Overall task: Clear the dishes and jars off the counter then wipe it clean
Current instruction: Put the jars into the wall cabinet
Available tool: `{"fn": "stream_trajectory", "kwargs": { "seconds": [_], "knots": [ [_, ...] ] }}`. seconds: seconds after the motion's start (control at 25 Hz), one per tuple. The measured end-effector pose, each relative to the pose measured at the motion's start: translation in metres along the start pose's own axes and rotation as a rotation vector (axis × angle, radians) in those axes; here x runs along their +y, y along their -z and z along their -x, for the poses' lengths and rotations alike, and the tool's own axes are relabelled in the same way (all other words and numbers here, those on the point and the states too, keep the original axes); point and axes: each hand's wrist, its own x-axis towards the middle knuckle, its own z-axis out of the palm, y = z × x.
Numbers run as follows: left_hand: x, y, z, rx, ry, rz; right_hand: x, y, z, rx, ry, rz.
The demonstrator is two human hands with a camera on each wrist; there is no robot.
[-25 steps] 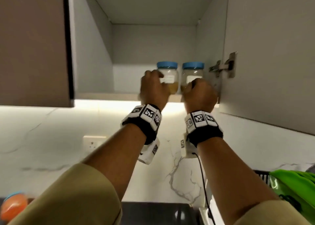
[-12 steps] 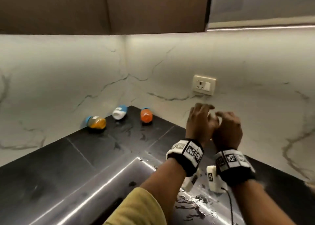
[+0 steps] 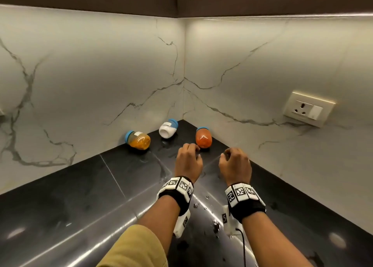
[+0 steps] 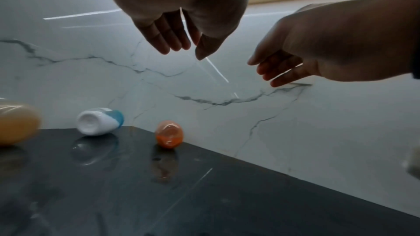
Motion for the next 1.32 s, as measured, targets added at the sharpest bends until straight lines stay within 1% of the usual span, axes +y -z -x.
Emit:
{"fn": "stream_trajectory", "kwargs": {
  "seconds": [0.2, 0.44, 0.56, 0.64, 0.72, 0.8, 0.88, 0.96, 1.04, 1.2, 1.24, 1.28, 1.32],
  "knots": [
    [-0.080, -0.006, -0.074, -0.037, 0.093, -0.056, -0.022, -0.083, -0.051, -0.103, -0.037, 0.079],
    [-0.150, -0.023, -0.143, -0.098, 0.166, -0.103, -0.037, -0.168, -0.098, -0.217, -0.098, 0.193],
    [-0.177, -0.034, -0.174, -0.140, 0.200, -0.135, -0.038, -0.203, -0.119, -0.254, -0.124, 0.199],
    [-0.191, -0.040, -0.191, -0.150, 0.220, -0.155, -0.036, -0.223, -0.129, -0.260, -0.092, 0.177],
    [-0.203, -0.049, -0.209, -0.154, 0.250, -0.177, -0.028, -0.243, -0.142, -0.250, 0.007, 0.207],
    [-0.212, -0.057, -0.226, -0.164, 0.288, -0.190, -0.019, -0.259, -0.155, -0.300, 0.077, 0.301],
    [-0.219, -0.066, -0.240, -0.169, 0.333, -0.196, -0.008, -0.271, -0.163, -0.379, 0.075, 0.405],
    [-0.226, -0.074, -0.251, -0.190, 0.383, -0.188, 0.004, -0.278, -0.167, -0.436, 0.008, 0.478],
    [-0.234, -0.085, -0.259, -0.241, 0.430, -0.191, 0.018, -0.283, -0.172, -0.449, -0.097, 0.480],
    [-0.252, -0.108, -0.270, -0.297, 0.498, -0.200, 0.045, -0.283, -0.183, -0.388, -0.226, 0.434],
    [-0.255, -0.110, -0.272, -0.287, 0.515, -0.186, 0.048, -0.281, -0.187, -0.392, -0.247, 0.386],
    [-0.258, -0.114, -0.274, -0.271, 0.538, -0.164, 0.053, -0.281, -0.191, -0.413, -0.294, 0.284],
    [-0.261, -0.117, -0.276, -0.256, 0.568, -0.134, 0.055, -0.281, -0.195, -0.438, -0.374, 0.119]
  ]
}}
